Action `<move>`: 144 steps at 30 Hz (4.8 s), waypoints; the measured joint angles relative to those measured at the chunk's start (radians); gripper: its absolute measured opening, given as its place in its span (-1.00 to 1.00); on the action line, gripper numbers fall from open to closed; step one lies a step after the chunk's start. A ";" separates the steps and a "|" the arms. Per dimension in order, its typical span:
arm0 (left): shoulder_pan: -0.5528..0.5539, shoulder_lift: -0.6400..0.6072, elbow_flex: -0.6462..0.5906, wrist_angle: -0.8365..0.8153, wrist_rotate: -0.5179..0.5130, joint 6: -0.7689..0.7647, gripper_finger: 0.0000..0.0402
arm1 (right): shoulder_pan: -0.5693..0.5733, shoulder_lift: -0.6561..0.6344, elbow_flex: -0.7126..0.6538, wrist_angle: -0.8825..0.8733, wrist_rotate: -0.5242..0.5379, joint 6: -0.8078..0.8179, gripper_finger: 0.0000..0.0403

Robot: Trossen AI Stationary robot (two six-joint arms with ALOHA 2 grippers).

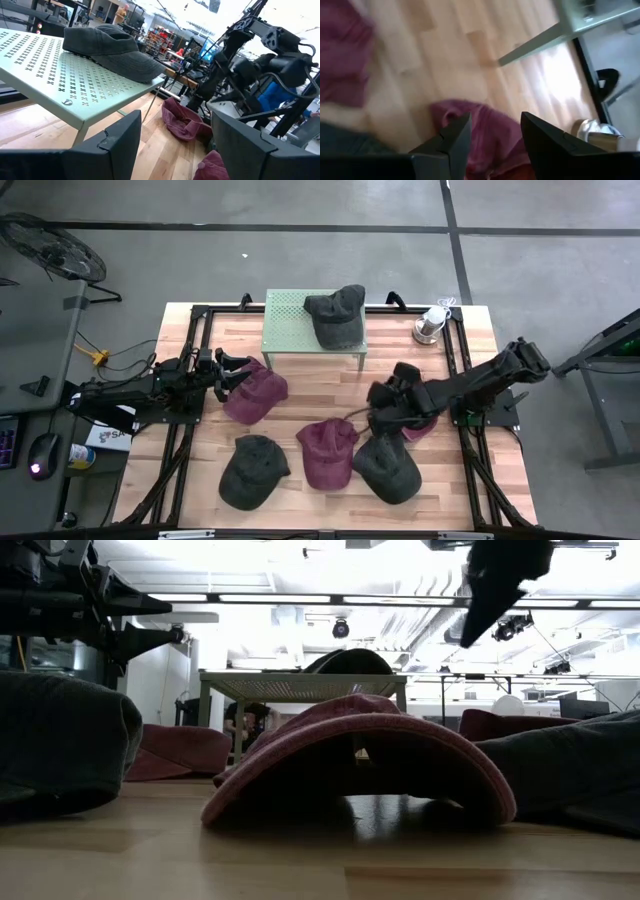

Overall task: Pick & Place hat
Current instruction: Put the right red cap on the shelf

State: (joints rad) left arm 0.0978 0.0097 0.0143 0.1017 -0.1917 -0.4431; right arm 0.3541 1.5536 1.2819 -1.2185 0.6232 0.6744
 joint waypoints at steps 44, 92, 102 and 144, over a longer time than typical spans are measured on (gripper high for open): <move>0.000 0.000 0.000 0.000 0.000 0.000 0.19 | -0.080 -0.009 -0.238 0.192 -0.340 0.085 0.06; 0.000 0.000 0.000 0.000 0.000 0.000 0.19 | -0.138 0.087 -0.238 0.256 -0.323 -0.004 -0.96; 0.000 0.000 0.000 0.000 0.000 0.000 0.19 | -0.068 -0.026 -0.238 0.239 -0.208 0.028 -0.97; 0.000 0.000 0.000 0.001 -0.002 0.000 0.19 | 0.039 -0.202 -0.237 1.210 -0.113 -0.900 -0.98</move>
State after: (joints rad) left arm 0.0978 0.0101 0.0143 0.1024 -0.1932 -0.4435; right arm 0.3929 1.3520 1.0454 -0.0089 0.5103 -0.2255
